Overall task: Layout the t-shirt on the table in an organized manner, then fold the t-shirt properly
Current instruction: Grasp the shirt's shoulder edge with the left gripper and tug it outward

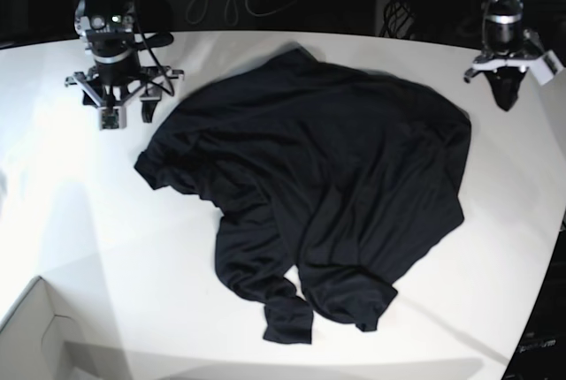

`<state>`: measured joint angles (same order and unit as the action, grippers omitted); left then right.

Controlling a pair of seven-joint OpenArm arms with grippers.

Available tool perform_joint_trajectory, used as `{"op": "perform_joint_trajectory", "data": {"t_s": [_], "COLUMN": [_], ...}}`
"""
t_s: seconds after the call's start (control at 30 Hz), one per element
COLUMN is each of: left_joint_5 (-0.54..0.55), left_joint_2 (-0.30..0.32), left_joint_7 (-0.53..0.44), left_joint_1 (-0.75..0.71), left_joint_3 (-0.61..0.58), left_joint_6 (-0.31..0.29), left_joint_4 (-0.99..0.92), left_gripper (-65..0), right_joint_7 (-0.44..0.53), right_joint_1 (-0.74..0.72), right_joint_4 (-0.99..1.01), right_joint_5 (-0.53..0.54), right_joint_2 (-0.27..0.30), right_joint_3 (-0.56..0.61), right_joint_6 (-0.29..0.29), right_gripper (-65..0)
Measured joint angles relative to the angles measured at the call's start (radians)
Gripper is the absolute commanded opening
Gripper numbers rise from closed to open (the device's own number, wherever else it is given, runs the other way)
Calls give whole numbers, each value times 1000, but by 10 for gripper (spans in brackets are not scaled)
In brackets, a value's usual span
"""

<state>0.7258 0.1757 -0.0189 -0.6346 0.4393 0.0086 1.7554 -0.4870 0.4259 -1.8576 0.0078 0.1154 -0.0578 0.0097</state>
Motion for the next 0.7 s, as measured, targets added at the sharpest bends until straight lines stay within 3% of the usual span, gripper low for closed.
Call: {"op": "perform_joint_trajectory", "data": {"t_s": [0.17, 0.43, 0.5, 0.63, 0.7], "left_joint_5": [0, 0, -10, -10, -14], "left_joint_2": [-72, -73, -68, -49, -57], "left_joint_7": [5, 0, 61, 305, 374], "left_joint_1": [-39, -6, 42, 178, 243], "left_joint_3": [98, 107, 89, 103, 133], "left_joint_6": [-4, -2, 3, -5, -14], "left_joint_4": [6, 3, 2, 1, -22], "left_gripper": [-647, -635, -579, -404, -359], "right_joint_7": [1, 0, 1, 1, -1], "right_joint_1": [-2, 4, 7, 24, 34], "right_joint_4": [0, 0, -1, -6, -7], "right_joint_5": [0, -1, -1, -1, 0], "right_joint_2": [0, 0, 0, 1, 7], "right_joint_3": [0, 0, 0, -1, -1], "right_joint_6": [0, 0, 0, 0, 0], "right_gripper": [-313, -310, -309, -308, -308]}}
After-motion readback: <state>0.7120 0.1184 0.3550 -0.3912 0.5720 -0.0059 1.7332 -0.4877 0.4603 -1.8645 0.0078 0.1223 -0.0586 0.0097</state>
